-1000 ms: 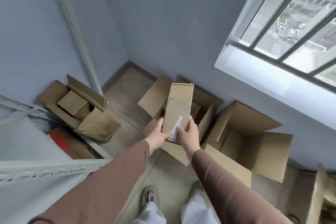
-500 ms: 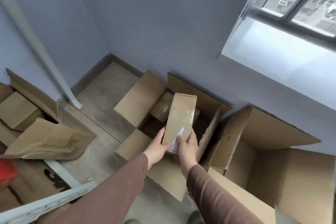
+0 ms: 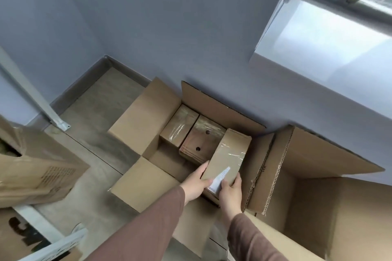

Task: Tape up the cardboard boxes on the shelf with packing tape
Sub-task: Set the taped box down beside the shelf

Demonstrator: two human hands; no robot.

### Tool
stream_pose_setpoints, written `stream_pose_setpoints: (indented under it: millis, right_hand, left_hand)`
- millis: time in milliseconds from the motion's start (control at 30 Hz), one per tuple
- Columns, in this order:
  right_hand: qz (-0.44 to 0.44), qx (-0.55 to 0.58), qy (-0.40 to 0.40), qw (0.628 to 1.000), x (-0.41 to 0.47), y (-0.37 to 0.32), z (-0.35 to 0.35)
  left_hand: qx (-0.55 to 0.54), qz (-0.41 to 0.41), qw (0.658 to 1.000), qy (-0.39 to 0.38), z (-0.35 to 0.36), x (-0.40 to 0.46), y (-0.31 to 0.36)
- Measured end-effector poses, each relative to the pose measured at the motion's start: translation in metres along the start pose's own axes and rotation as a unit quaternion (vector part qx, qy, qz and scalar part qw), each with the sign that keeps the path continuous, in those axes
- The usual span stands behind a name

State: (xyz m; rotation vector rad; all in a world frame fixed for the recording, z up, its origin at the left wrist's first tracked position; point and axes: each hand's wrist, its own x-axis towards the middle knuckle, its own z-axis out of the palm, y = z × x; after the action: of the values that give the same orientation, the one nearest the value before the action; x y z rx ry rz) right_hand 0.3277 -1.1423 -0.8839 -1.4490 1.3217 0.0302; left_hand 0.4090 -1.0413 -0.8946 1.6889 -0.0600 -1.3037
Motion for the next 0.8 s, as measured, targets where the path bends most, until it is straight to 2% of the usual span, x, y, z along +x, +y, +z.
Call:
stream_pose_setpoints:
  millis: [100,167,333,433,633,733,800]
  right_hand:
    - [0.007,-0.04,0.003,0.999,0.013,0.001,0.004]
    - [-0.018,-0.097,0.009,0.995,0.024,0.002,0.005]
    - [-0.077,-0.252,0.008,0.965,0.046,0.006,0.014]
    - [-0.063,-0.3,-0.018,0.952,0.059,0.005,0.021]
    - [-0.036,-0.251,-0.005,0.967,0.075,0.01,0.032]
    - [-0.067,-0.187,0.015,0.98,0.072,0.015,0.035]
    - [-0.088,-0.163,-0.01,0.983,0.072,0.016,0.036]
  left_hand:
    - [-0.007,0.001,1.0,0.013,0.006,0.021,-0.009]
    - [-0.017,0.0,0.999,0.029,0.012,0.034,-0.013]
    - [-0.013,-0.003,0.998,0.054,0.02,0.067,-0.028]
    - [0.023,-0.007,0.997,0.08,0.021,0.083,-0.038]
    - [0.038,-0.015,0.99,0.138,0.028,0.1,-0.051]
    - [0.056,-0.01,0.985,0.162,0.029,0.099,-0.054]
    - [0.113,-0.002,0.979,0.172,0.031,0.096,-0.054]
